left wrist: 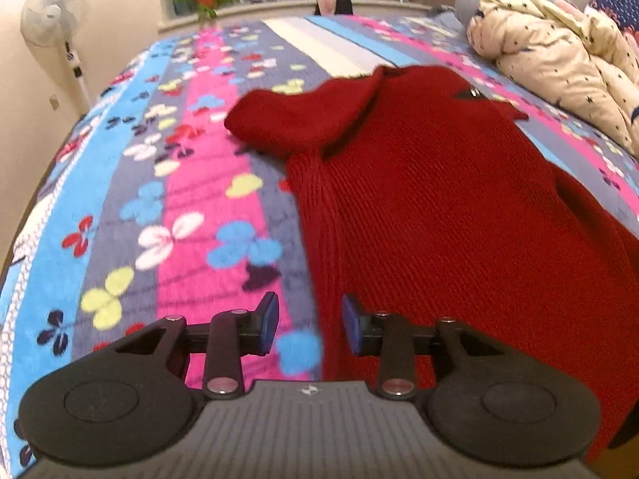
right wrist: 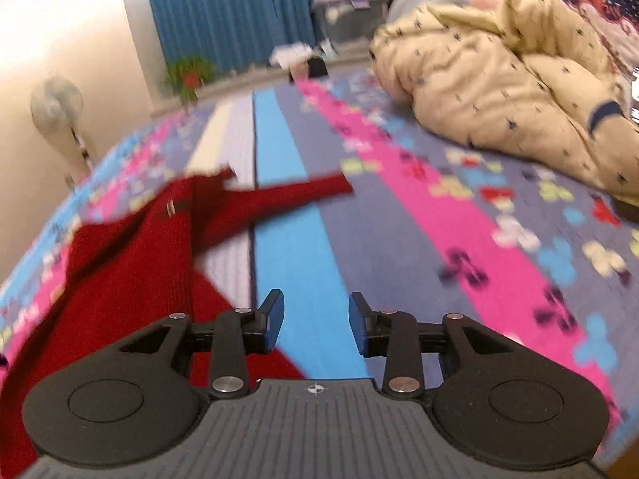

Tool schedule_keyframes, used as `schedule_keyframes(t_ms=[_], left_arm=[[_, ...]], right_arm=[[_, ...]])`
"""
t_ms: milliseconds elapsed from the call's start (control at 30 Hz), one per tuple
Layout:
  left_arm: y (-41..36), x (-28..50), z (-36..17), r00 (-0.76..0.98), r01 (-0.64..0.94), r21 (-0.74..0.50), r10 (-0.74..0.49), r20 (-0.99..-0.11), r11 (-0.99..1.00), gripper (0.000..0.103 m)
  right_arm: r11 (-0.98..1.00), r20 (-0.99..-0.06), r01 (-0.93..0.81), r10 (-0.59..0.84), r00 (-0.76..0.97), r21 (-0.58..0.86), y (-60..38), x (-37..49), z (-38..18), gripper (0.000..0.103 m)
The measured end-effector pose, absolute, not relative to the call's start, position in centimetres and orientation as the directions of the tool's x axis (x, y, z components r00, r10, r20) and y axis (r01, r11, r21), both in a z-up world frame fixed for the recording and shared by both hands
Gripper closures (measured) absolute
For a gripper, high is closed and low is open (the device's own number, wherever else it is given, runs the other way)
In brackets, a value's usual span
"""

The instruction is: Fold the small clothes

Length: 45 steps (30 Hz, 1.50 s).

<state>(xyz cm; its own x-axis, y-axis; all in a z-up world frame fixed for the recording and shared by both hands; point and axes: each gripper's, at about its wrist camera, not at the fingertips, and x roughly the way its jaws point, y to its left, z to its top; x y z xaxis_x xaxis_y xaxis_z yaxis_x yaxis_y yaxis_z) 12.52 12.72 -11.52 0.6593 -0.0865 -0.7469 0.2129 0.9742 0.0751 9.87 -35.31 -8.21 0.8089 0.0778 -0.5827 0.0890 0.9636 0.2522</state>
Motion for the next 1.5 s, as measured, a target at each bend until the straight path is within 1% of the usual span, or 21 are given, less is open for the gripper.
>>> schedule_keyframes(t_ms=[100, 233, 367, 400, 433, 500, 700, 733, 767, 800, 833, 900, 1000, 1033, 1067, 1133, 1200, 1233, 1333, 1433, 1500], left_arm=[[11.8, 13.2, -11.1, 0.697, 0.202, 0.086, -0.082, -0.713, 0.976, 0.064], [10.2, 14.4, -11.1, 0.724, 0.205, 0.097, -0.084, -0.684, 0.974, 0.064], [9.0, 15.8, -12.5, 0.704, 0.224, 0.127, -0.07, -0.707, 0.966, 0.064], [8.9, 16.1, -13.0, 0.695, 0.231, 0.144, -0.06, -0.716, 0.962, 0.064], [8.8, 16.4, -13.3, 0.69, 0.237, 0.16, -0.05, -0.722, 0.958, 0.064], [8.8, 16.8, -14.0, 0.686, 0.245, 0.191, -0.03, -0.727, 0.951, 0.064], [8.8, 17.7, -15.8, 0.663, 0.276, 0.229, -0.012, -0.749, 0.934, 0.064], [8.6, 17.9, -16.1, 0.658, 0.283, 0.238, -0.007, -0.753, 0.929, 0.064], [8.4, 17.9, -16.5, 0.655, 0.291, 0.251, -0.001, -0.756, 0.923, 0.064], [8.2, 18.0, -16.7, 0.655, 0.297, 0.262, 0.004, -0.755, 0.918, 0.064], [8.1, 18.1, -16.9, 0.661, 0.3, 0.272, 0.006, -0.75, 0.914, 0.064], [8.1, 18.2, -17.0, 0.671, 0.295, 0.276, 0.007, -0.741, 0.915, 0.064], [8.6, 18.7, -16.9, 0.676, 0.267, 0.273, 0.022, -0.737, 0.924, 0.064], [8.8, 18.8, -16.9, 0.677, 0.254, 0.27, 0.029, -0.735, 0.929, 0.064], [9.1, 19.0, -16.8, 0.675, 0.241, 0.262, 0.033, -0.737, 0.934, 0.064], [9.4, 19.2, -16.7, 0.671, 0.231, 0.25, 0.032, -0.741, 0.94, 0.064], [9.3, 19.1, -16.7, 0.671, 0.234, 0.254, 0.032, -0.74, 0.939, 0.064], [9.3, 19.1, -16.8, 0.672, 0.239, 0.256, 0.031, -0.74, 0.937, 0.064], [9.1, 19.2, -16.8, 0.669, 0.243, 0.252, 0.026, -0.743, 0.937, 0.064], [9.2, 19.3, -16.8, 0.666, 0.236, 0.244, 0.026, -0.746, 0.941, 0.064], [9.2, 19.1, -16.8, 0.666, 0.237, 0.246, 0.027, -0.746, 0.94, 0.064]], right_arm=[[0.955, -0.563, 0.036, 0.144, 0.814, 0.296, -34.9, 14.1, -9.2, 0.066], [0.915, -0.578, 0.025, 0.233, 0.782, 0.403, -34.3, 20.2, -11.3, 0.066], [0.9, -0.574, 0.002, 0.276, 0.771, 0.435, -32.8, 25.2, -13.1, 0.065], [0.892, -0.578, 0.003, 0.291, 0.762, 0.452, -32.6, 26.4, -13.7, 0.06], [0.874, -0.584, 0.002, 0.323, 0.745, 0.485, -32.4, 27.8, -14.6, 0.053], [0.848, -0.594, -0.003, 0.374, 0.712, 0.53, -31.9, 29.8, -16.2, 0.05], [0.82, -0.597, 0.024, 0.396, 0.697, 0.572, -31.1, 34.4, -19.6, 0.05], [0.817, -0.588, 0.019, 0.399, 0.704, 0.577, -31.1, 35.1, -19.9, 0.055], [0.824, -0.588, 0.014, 0.392, 0.708, 0.566, -31.0, 35.7, -20.1, 0.065], [0.838, -0.595, 0.012, 0.378, 0.709, 0.546, -30.9, 36.1, -20.2, 0.088], [0.846, -0.592, 0.014, 0.362, 0.72, 0.533, -31.1, 36.4, -20.1, 0.089], [0.852, -0.541, -0.004, 0.336, 0.771, 0.523, -32.1, 36.9, -19.2, 0.09], [0.854, -0.481, 0.085, 0.204, 0.853, 0.513, -37.0, 37.5, -16.4, 0.091], [0.853, -0.462, 0.127, 0.144, 0.875, 0.507, -39.2, 37.6, -15.6, 0.091], [0.869, -0.443, 0.18, 0.049, 0.895, 0.461, -41.5, 37.5, -14.7, 0.091], [0.902, -0.414, 0.29, -0.142, 0.899, 0.321, -45.3, 37.0, -14.1, 0.092], [0.877, -0.447, 0.418, -0.284, 0.848, 0.237, -48.6, 36.7, -15.5, 0.091], [0.842, -0.498, 0.478, -0.312, 0.809, 0.249, -50.7, 36.5, -16.9, 0.092], [0.787, -0.603, 0.536, -0.275, 0.749, 0.305, -53.5, 35.6, -20.6, 0.091], [0.815, -0.576, 0.531, -0.325, 0.75, 0.231, -52.7, 34.8, -21.2, 0.092], [0.796, -0.534, 0.552, -0.364, 0.763, 0.247, -52.6, 34.7, -20.1, 0.092]])
